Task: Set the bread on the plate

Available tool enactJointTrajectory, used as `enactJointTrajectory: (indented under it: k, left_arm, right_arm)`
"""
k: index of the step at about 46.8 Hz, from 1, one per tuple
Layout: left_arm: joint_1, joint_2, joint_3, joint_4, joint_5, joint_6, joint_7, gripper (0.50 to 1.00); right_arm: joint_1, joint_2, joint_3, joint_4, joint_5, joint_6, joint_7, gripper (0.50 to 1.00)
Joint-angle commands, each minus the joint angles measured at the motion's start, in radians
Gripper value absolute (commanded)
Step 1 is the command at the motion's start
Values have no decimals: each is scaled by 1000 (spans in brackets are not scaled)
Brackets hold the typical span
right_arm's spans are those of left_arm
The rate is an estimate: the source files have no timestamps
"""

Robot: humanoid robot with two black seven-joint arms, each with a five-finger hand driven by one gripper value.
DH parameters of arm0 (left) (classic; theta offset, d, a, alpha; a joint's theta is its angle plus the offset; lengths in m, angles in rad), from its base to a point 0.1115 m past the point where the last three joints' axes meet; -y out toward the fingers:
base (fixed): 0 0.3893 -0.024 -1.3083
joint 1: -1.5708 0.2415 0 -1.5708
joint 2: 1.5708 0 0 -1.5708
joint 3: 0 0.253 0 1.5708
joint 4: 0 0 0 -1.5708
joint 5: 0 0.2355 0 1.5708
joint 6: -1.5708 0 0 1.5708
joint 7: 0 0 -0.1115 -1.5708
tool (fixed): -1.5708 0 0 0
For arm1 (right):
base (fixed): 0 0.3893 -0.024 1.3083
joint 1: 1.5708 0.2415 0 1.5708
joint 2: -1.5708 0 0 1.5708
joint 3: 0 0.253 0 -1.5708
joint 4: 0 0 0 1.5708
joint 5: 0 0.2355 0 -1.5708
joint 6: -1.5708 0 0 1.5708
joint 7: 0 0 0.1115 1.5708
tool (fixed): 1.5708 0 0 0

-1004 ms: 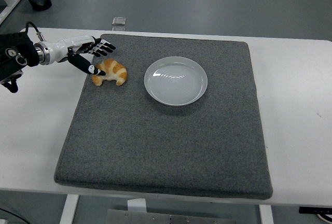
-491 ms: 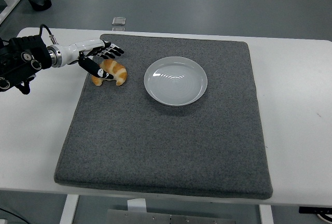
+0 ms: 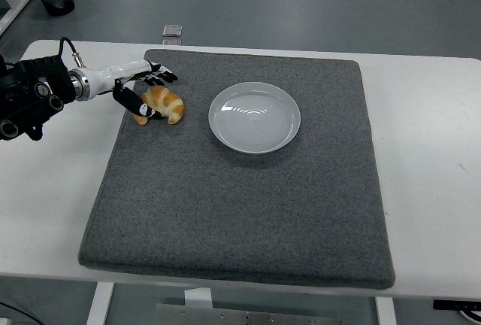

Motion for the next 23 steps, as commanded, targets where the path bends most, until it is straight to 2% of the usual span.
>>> enactJointTrajectory:
  k: [1, 23]
  left_arm:
    - [0, 2, 2, 1, 0, 0, -2, 902]
    - [2, -29, 27, 35, 0, 10, -16, 902]
  right_arm:
    - [0, 0, 0, 0, 0, 0, 0, 930]
    - [0, 0, 0, 0, 0, 0, 0, 932]
